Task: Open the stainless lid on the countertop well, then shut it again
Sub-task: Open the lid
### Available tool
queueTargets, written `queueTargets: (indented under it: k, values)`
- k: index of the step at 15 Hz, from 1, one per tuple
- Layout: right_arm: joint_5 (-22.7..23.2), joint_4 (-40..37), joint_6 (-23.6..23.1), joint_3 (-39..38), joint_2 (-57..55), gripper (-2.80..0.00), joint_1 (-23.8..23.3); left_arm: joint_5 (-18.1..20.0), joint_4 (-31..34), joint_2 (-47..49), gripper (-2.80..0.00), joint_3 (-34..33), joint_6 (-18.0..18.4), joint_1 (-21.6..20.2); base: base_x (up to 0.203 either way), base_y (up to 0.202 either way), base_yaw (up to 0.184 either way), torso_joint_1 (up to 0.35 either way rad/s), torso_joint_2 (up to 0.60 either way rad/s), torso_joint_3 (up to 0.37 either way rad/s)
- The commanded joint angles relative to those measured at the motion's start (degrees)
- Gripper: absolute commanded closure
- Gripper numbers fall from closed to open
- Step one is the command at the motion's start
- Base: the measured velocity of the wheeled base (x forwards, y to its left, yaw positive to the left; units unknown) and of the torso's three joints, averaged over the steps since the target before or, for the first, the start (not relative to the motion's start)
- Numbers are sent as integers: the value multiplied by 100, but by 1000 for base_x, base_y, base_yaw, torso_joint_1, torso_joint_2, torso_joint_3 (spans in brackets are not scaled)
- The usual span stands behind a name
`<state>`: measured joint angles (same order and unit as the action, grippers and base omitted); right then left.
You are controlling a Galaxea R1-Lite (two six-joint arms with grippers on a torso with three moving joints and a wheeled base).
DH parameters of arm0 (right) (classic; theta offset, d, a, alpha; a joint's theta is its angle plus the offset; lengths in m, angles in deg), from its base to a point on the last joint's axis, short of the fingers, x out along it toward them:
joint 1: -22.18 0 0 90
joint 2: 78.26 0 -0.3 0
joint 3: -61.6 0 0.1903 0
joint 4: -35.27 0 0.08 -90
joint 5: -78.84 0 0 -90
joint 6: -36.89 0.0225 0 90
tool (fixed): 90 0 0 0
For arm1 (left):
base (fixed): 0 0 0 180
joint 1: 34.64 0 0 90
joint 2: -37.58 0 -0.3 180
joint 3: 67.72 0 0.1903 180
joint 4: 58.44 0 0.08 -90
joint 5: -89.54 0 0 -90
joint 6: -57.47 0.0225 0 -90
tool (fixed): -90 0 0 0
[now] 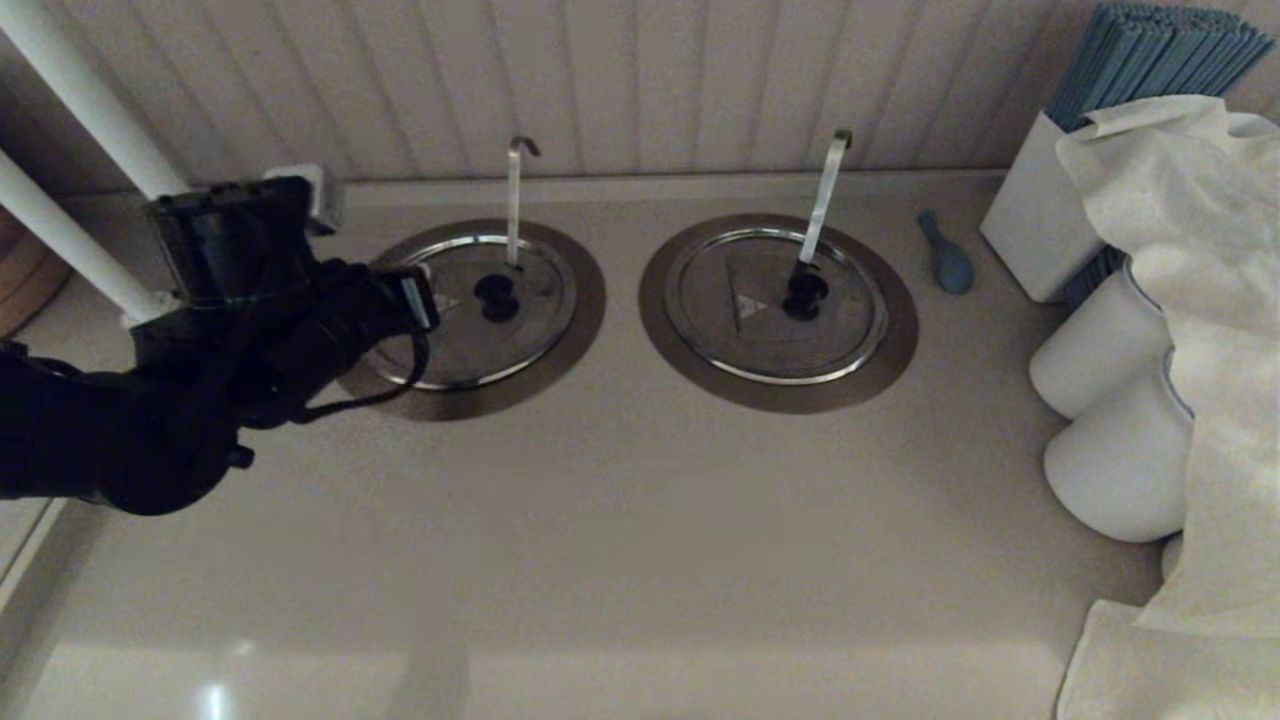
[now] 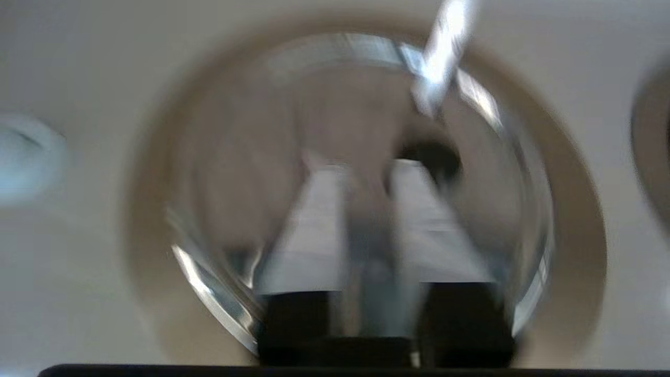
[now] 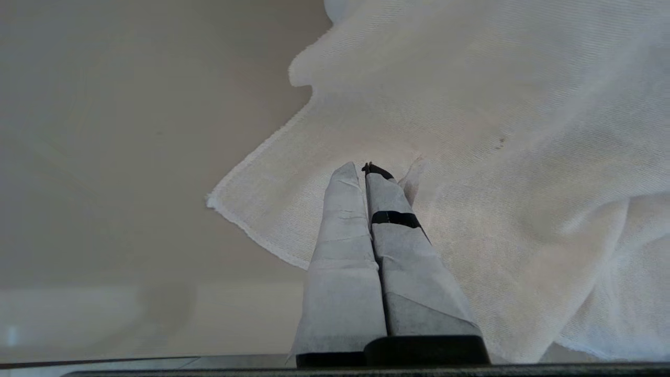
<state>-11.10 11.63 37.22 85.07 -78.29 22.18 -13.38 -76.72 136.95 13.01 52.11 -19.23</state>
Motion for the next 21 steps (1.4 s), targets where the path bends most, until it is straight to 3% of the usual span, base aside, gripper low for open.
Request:
queueTargets:
  k: [1, 6, 9, 10, 12, 17, 21]
  values:
    - [3, 0, 0, -1, 2, 0, 0, 3, -25, -115, -280, -151, -2, 143, 0, 0, 0, 0, 0, 0]
    - [8, 0, 2, -1, -1, 0, 0, -7, 43, -705, -280, -556, 259, 603, 0, 0, 0, 0, 0, 0]
    - [3, 0, 2, -1, 0, 0, 0, -9, -126, -186, -280, -734, 266, 811, 0, 0, 0, 0, 0, 0]
    - [9, 0, 2, -1, 2, 0, 0, -25, -430, 104, -280, -777, 273, 839, 0, 0, 0, 0, 0, 0]
    - [10, 0, 2, -2, -6, 0, 0, -60, -1683, 728, -280, -835, 301, 866, 0, 0, 0, 0, 0, 0]
    - [4, 0, 2, -2, 1, 0, 0, -122, -1945, 1144, -280, -515, 308, 866, 0, 0, 0, 0, 0, 0]
    - [6, 0, 2, -1, -5, 0, 0, -618, -1970, 1691, -280, 32, 292, 830, 0, 0, 0, 0, 0, 0]
